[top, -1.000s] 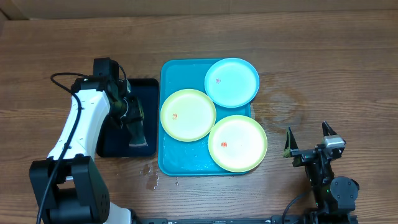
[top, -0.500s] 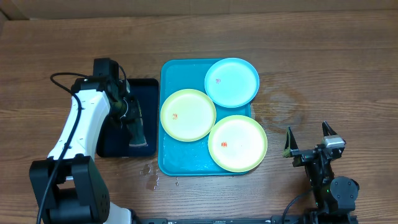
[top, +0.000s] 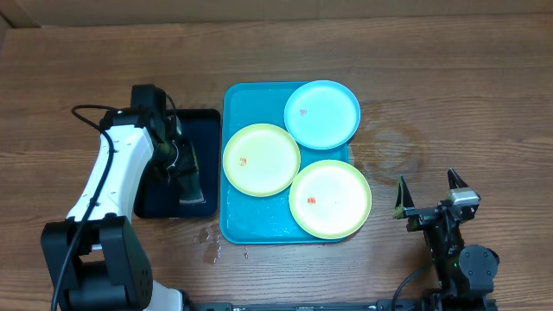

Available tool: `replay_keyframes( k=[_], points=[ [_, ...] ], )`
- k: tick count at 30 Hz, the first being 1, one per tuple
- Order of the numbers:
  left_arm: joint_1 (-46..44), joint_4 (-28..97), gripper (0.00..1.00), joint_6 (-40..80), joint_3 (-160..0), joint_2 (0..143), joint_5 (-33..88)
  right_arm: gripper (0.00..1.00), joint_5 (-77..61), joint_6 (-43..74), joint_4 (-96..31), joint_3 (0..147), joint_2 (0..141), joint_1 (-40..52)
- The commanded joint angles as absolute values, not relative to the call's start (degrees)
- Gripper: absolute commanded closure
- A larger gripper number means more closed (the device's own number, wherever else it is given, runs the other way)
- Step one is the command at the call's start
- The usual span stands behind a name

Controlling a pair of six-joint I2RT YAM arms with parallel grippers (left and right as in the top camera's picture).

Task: Clean dirty plates on tray and stack at the side
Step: 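Close the left gripper on the sponge's narrow middle, then lift the sponge off the black tray with the left gripper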

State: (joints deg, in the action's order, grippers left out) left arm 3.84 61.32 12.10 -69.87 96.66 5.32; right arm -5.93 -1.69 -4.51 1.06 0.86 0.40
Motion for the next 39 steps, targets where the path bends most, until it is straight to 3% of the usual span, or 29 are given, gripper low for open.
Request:
replay_keyframes(
  k=[1, 6, 9, 16, 39],
  points=[
    [3.5, 63.2, 0.46, 12.5, -69.5, 96.7, 6.2, 0.00, -5.6, -1.8, -4.3, 0.4, 0.5, 0.4],
    [2.5, 64.4, 0.58, 12.5, -68.0, 96.7, 6.1, 0.00, -5.6, -1.8, -4.3, 0.4, 0.5, 0.4],
    [2.0, 62.4, 0.76, 13.3, -65.7, 96.7, 5.2, 0.00, -5.6, -1.8, -4.3, 0.4, 0.5, 0.4],
    [2.0, 53.8, 0.72, 15.4, -60.2, 96.7, 4.0, 0.00, -5.6, -1.8, -4.3, 0.4, 0.6, 0.4],
    [1.8, 45.3, 0.70, 13.7, -55.4, 96.8, 0.6, 0.00, -5.6, -1.8, -4.3, 0.4, 0.6, 0.4]
  ],
)
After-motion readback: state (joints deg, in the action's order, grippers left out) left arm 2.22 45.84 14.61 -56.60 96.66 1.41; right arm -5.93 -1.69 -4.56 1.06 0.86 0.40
